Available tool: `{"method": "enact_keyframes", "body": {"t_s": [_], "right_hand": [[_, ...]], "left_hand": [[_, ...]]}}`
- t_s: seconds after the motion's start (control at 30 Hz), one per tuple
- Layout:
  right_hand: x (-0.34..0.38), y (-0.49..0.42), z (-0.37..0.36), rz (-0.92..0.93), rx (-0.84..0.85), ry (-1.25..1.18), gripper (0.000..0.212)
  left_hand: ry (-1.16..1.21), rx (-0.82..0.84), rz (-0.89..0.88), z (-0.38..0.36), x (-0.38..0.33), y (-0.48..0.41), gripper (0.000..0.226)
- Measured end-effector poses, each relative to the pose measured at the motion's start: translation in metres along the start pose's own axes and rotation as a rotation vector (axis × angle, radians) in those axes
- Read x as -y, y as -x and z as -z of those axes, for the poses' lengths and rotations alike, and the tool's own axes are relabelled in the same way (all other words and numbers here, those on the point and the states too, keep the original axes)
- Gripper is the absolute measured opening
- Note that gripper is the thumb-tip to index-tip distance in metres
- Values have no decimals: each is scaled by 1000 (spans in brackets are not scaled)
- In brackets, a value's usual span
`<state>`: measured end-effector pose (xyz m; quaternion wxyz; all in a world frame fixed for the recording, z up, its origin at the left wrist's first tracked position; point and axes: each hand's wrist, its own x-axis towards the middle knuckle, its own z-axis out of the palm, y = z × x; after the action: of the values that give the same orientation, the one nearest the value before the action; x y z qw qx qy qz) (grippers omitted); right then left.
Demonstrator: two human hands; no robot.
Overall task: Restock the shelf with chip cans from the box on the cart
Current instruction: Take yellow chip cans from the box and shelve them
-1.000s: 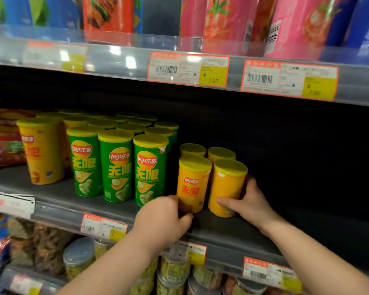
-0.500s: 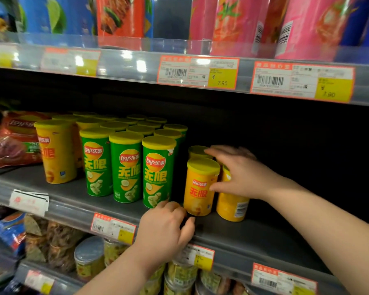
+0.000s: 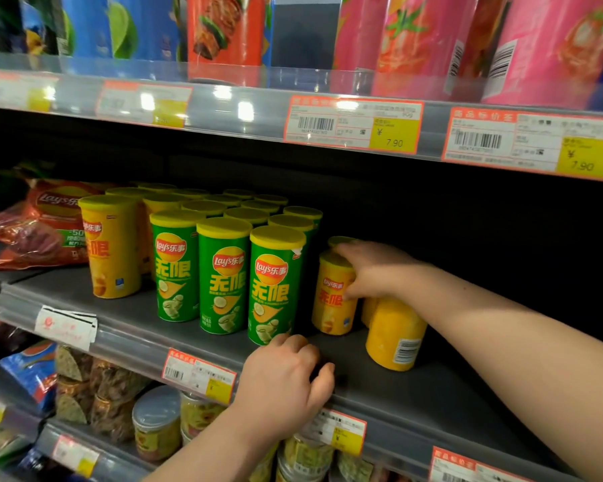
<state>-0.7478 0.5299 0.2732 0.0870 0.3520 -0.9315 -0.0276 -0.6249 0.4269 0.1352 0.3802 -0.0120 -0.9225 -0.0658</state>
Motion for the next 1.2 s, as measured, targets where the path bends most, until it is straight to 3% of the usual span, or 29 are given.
{"method": "enact_keyframes", "body": {"t_s": [0.37, 0.5, 0.63, 0.8, 0.93, 1.1, 1.2], "right_hand": [[-4, -26, -1, -22, -5, -18, 84], [-13, -23, 6, -3, 43, -151, 84], [-37, -6, 18, -23, 2, -247, 69], [-66, 38, 32, 12, 234, -259, 74], [-74, 56, 33, 75, 282, -59, 81], [-67, 58, 27, 48, 152, -86, 71], [-61, 58, 29, 6, 86, -56, 77]], "left_hand": [[-17, -2, -7, 1, 1, -1, 33], [-19, 4, -6, 1, 1, -1, 33], [-14, -5, -3, 2, 1, -1, 32], [-22, -6, 0, 1, 1, -1, 33], [-29, -1, 1, 1, 0, -1, 33], [-30, -1, -4, 1, -1, -1, 34], [-33, -3, -9, 2, -1, -1, 34]]}}
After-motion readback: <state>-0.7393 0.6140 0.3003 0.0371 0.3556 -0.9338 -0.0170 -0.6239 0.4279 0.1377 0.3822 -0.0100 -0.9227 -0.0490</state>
